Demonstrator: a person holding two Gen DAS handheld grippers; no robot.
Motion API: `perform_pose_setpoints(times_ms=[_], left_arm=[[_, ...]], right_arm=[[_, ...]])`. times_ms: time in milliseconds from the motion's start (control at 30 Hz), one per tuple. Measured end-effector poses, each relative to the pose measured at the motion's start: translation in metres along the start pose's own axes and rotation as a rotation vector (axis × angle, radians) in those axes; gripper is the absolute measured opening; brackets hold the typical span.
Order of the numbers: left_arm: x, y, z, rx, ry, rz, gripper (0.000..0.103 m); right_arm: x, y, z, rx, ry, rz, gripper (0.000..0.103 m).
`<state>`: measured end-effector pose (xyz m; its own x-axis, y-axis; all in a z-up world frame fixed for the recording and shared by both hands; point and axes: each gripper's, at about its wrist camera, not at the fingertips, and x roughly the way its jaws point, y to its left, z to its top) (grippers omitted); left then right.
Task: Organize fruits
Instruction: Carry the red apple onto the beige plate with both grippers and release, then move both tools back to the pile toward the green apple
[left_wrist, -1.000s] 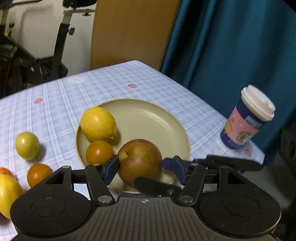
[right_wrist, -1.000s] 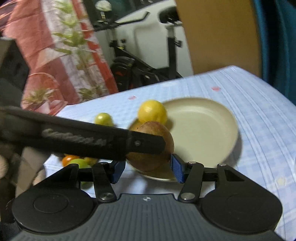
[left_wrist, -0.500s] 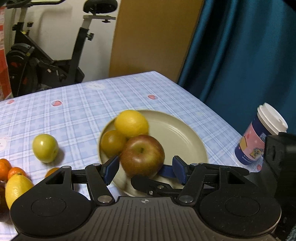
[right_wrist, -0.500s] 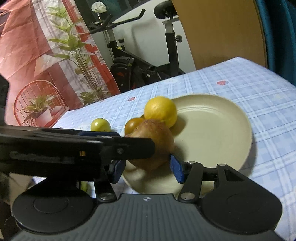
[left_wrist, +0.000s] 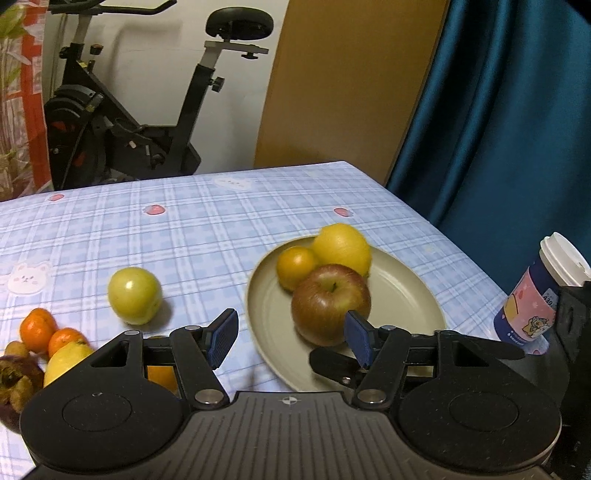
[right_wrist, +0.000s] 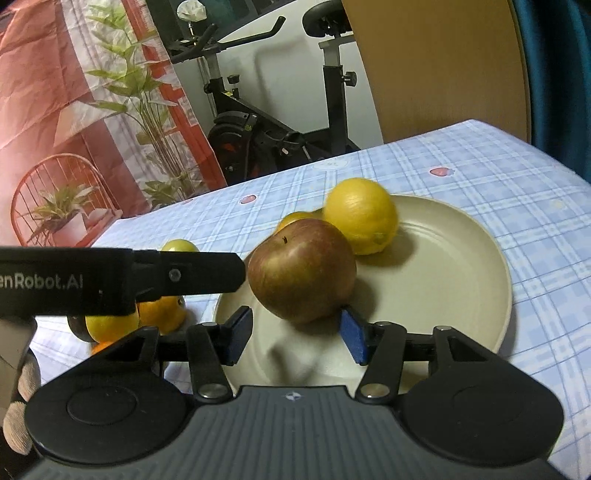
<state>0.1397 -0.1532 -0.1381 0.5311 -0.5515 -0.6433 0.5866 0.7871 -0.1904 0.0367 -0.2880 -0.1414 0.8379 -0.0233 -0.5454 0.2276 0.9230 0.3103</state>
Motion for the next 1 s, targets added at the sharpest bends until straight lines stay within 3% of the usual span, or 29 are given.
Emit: perform_pose_setpoints(times_ms=[233, 467, 833, 1000], left_arm=[[-0.017, 0.015, -0.007, -0.039, -0.021, 0.033, 0.066], [-0.049, 0.038, -0.017, -0.086, -0.053, 0.094, 0.066], [-0.106, 0.084, -0.028, -0.151, -0.126, 0.211, 0.066], [-0.110, 0.100, -0.034, -0.213, -0.117, 0.202, 0.065]], right_arm=[[-0.016, 0.017, -0.009, -0.090, -0.064, -0.026, 0.059], [-0.029, 0.037, -0.022, -0.177, -0.151, 0.017, 0.059], [-0.028, 0.047, -0.026, -0.217, -0.149, 0.086, 0.059], [-0.024, 0.056, -0.028, -0.247, -0.127, 0.125, 0.059]])
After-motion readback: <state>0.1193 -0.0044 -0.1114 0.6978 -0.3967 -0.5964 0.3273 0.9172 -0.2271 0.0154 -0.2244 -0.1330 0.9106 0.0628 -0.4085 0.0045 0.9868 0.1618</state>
